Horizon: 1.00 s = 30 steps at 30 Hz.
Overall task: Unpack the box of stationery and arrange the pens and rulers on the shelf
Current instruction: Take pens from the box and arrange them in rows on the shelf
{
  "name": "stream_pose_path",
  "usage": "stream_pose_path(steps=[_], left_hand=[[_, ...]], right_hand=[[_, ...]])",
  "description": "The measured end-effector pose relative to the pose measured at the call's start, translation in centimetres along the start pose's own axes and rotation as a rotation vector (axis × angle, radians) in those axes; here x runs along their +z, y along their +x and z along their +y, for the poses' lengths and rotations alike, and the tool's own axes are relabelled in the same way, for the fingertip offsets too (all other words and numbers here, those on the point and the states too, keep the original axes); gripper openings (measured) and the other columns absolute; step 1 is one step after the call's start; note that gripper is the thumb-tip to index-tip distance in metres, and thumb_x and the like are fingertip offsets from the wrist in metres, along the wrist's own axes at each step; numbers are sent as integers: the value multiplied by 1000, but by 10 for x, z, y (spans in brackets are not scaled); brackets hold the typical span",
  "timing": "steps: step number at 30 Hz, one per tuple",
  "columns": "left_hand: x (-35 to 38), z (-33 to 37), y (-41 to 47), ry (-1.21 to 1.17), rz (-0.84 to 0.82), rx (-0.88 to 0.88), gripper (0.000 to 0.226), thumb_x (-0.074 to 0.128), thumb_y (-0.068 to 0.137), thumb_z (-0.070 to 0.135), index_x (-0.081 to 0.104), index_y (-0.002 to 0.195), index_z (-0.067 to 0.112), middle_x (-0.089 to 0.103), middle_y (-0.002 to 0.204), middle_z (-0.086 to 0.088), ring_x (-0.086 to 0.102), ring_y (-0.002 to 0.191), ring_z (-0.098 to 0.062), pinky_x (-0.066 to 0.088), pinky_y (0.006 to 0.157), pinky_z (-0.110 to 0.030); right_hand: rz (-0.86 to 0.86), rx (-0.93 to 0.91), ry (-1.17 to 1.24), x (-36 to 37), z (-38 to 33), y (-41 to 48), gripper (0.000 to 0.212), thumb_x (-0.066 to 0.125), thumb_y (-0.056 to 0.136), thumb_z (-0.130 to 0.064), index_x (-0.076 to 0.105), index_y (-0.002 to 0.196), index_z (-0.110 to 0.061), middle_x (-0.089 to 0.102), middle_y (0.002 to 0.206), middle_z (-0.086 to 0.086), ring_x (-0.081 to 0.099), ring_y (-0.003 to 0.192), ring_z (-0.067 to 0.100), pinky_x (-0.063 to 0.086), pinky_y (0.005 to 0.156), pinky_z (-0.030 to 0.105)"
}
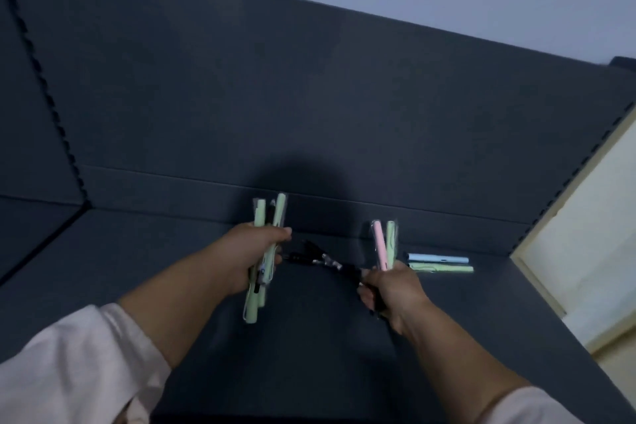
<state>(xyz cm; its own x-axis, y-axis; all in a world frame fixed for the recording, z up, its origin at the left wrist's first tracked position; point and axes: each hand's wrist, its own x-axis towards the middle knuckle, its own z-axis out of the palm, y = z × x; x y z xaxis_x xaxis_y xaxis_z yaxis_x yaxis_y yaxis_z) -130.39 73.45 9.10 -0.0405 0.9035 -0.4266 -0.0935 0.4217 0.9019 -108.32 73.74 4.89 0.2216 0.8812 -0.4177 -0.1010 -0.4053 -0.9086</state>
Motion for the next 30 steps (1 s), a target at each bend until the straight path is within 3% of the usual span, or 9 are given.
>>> stream_pose_path(steps=[5,7,9,13,18,21,25,30], left_hand=[[24,-2,3,-21,74,9,11,67,86,16,59,90,11,56,74,-4,52,64,-15,41,54,-26],[35,-5,3,-16,84,-12,8,67,86,14,59,86,11,57,72,-4,51,62,-14,39,53,-25],[45,-8,3,-14,92,-23,8,67,86,14,60,83,11,58,73,-4,51,62,-14,39,52,-24],[59,-9,1,-18,94,-13,8,67,86,16,61,85,12,60,76,-3,51,62,-13,39,50,-23],[66,-10,1,-14,60,-28,5,69,84,14,64,83,12,59,71,-3,51,61,-13,39,46,-20],[70,-14,1,6,31,-60,6,71,82,13,67,84,9,59,66,-4,53,59,-14,41,49,-21],[69,-20,1,21,-22,-95,17,72,81,14,70,96,7,65,75,-6,57,64,-17,46,55,-25],[66,-21,-5,101,-93,-96,11,72,81,12,69,91,10,65,66,-1,56,58,-13,43,47,-19]], right_hand=[[-185,-122,-154,-7,-16,9,10,61,92,-17,54,96,-12,55,71,4,49,51,12,38,43,21],[-337,-36,-31,-6,-20,7,7,53,95,-11,58,100,-12,59,72,2,49,53,12,38,45,21],[-460,42,40,-5,-24,6,19,44,95,-2,60,100,-10,60,71,1,50,54,10,39,47,21],[-614,62,42,-7,-27,4,21,47,92,6,62,101,-7,63,72,4,57,59,12,48,53,21],[-589,68,58,-2,-19,5,22,59,87,5,61,105,-8,72,83,8,66,72,18,52,59,30],[-539,59,100,4,-16,2,22,60,86,4,63,102,-11,72,88,7,64,76,18,50,59,28],[-434,83,262,9,-15,-1,22,60,86,6,60,98,-13,73,83,5,65,70,15,49,53,23],[-336,92,416,9,-8,2,23,60,85,9,56,91,-13,72,86,7,66,82,18,53,56,23]])
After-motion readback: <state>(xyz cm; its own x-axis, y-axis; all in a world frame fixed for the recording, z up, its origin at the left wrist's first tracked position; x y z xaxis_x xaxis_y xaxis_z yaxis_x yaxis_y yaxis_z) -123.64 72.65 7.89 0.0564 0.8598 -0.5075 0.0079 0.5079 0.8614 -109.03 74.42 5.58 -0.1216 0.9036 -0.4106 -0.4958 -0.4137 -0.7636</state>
